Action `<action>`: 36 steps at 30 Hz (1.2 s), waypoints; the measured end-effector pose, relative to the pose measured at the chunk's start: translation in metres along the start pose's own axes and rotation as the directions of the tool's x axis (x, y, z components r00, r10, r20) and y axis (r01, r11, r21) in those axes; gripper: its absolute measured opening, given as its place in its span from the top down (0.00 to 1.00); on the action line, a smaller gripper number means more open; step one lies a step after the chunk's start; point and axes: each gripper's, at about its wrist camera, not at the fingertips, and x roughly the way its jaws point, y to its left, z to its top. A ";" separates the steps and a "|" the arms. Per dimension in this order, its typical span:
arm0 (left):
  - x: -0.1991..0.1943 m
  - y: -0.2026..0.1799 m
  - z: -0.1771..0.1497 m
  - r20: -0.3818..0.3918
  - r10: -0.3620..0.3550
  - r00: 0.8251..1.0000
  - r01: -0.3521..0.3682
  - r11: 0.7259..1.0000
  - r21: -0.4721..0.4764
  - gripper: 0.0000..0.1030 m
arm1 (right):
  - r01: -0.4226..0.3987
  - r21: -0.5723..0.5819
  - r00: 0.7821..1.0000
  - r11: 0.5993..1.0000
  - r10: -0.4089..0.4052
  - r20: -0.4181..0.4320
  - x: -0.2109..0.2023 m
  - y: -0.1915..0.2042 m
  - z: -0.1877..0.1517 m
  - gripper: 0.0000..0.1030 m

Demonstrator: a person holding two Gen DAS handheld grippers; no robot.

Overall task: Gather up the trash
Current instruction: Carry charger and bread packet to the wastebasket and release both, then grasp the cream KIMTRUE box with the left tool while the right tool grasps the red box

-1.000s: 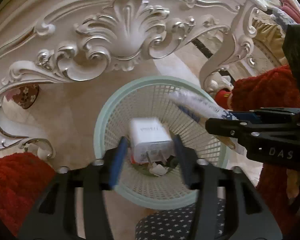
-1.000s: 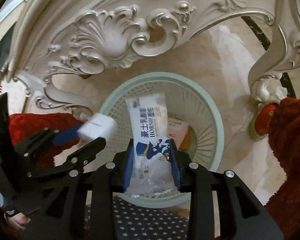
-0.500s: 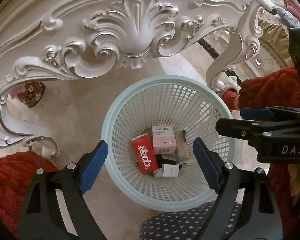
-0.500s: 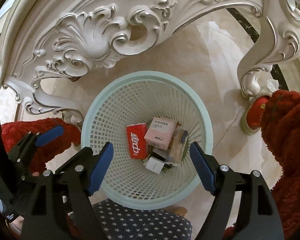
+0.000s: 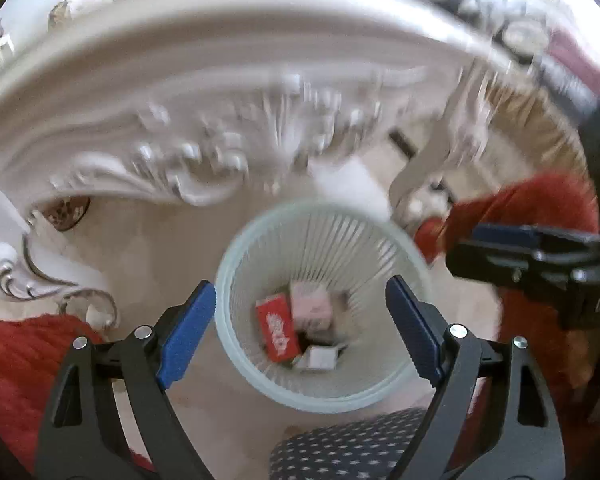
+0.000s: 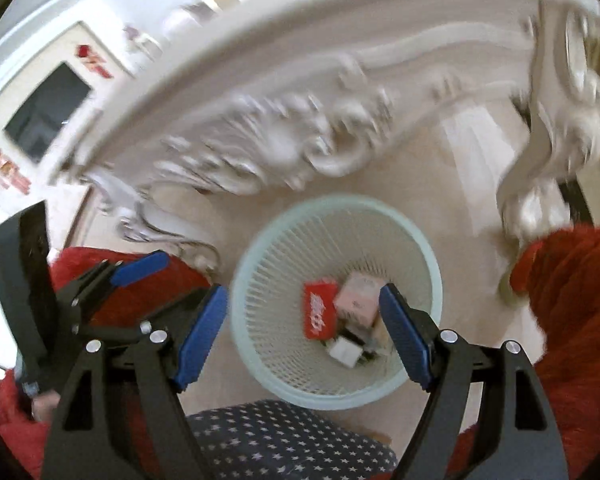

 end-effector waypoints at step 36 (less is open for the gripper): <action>0.100 0.217 0.404 0.061 0.273 0.960 -0.264 0.956 -0.130 0.18 | 0.321 -0.232 0.941 0.918 -0.281 0.189 0.127 -0.019 0.440 0.28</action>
